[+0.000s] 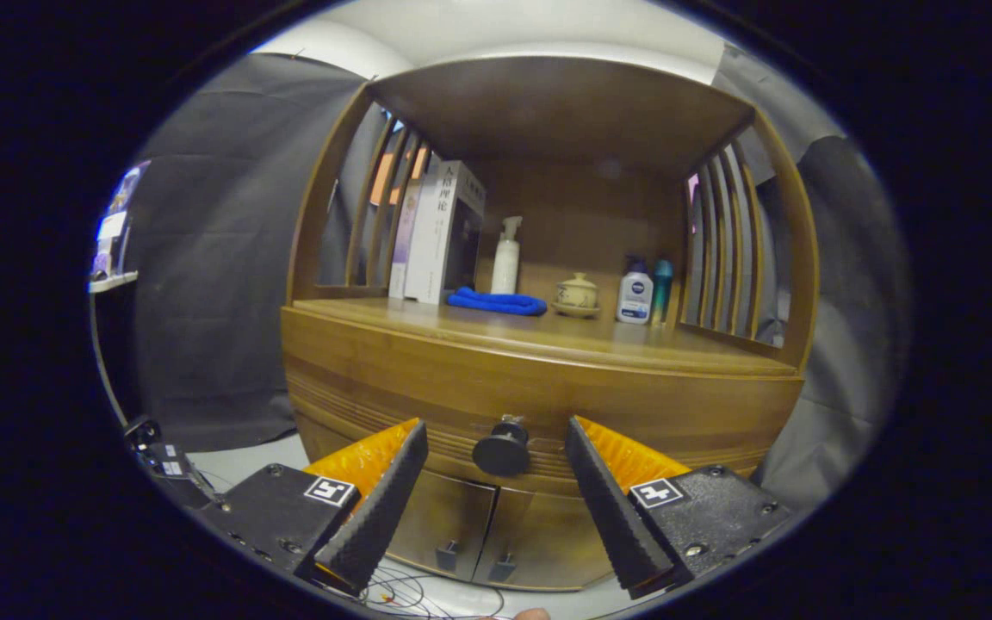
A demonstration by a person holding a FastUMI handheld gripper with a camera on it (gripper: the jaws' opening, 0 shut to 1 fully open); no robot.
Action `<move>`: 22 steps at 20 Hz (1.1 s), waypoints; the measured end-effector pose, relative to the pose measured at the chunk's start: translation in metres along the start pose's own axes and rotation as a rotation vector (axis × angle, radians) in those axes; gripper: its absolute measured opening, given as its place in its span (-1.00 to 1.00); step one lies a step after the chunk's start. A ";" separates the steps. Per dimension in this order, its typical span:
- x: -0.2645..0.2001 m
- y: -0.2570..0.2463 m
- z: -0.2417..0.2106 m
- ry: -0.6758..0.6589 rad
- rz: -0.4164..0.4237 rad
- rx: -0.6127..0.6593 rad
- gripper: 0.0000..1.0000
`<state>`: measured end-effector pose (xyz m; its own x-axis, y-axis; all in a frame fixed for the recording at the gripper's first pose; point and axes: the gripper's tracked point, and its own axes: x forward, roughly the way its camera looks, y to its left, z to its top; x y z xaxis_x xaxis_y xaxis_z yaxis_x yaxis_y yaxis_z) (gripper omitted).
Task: Pull open the drawer, take out the items inside it, and place them on the countertop above the cabinet.
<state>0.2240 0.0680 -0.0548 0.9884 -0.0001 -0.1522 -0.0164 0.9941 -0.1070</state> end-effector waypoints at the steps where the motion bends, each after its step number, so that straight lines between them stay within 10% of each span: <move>1: 0.008 0.001 -0.001 0.008 -0.010 -0.006 1.00; 7: 0.030 -0.003 -0.013 0.063 -0.063 -0.007 0.94; 15: 0.040 -0.004 -0.016 0.093 -0.121 0.023 -0.01; 22: 0.038 0.002 -0.030 0.178 -0.107 0.157 -0.10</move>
<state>0.2574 0.0670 -0.0900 0.9408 -0.1111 -0.3203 0.1240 0.9921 0.0201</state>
